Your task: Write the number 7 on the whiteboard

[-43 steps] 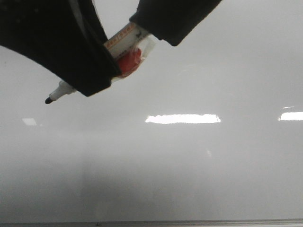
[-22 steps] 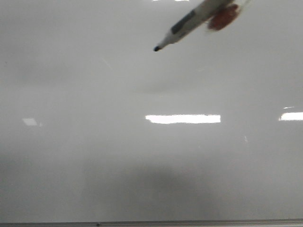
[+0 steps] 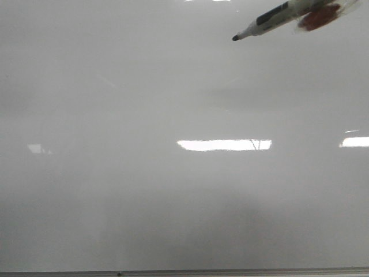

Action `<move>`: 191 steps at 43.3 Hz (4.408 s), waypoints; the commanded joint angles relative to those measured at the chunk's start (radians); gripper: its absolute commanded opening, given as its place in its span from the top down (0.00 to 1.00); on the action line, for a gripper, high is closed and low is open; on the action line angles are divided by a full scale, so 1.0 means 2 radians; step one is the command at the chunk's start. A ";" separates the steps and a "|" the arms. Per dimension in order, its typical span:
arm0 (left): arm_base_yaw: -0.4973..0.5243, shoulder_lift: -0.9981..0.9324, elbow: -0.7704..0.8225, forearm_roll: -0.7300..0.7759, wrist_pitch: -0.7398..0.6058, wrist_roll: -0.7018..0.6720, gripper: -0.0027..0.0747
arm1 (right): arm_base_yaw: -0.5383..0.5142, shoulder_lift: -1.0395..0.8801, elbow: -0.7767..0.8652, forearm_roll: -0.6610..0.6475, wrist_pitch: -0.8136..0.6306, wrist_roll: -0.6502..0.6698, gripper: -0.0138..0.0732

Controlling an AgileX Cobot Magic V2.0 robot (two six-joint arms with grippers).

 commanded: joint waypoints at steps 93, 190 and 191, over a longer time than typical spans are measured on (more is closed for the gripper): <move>0.001 -0.002 -0.012 -0.012 -0.033 -0.006 0.37 | -0.041 0.259 -0.114 -0.001 -0.076 -0.045 0.92; -0.291 0.249 -0.142 -0.173 -0.049 0.246 0.37 | -0.041 0.041 -0.029 0.180 0.157 -0.410 0.92; -0.291 0.251 -0.142 -0.173 -0.049 0.246 0.37 | -0.041 0.041 -0.029 0.180 0.157 -0.410 0.92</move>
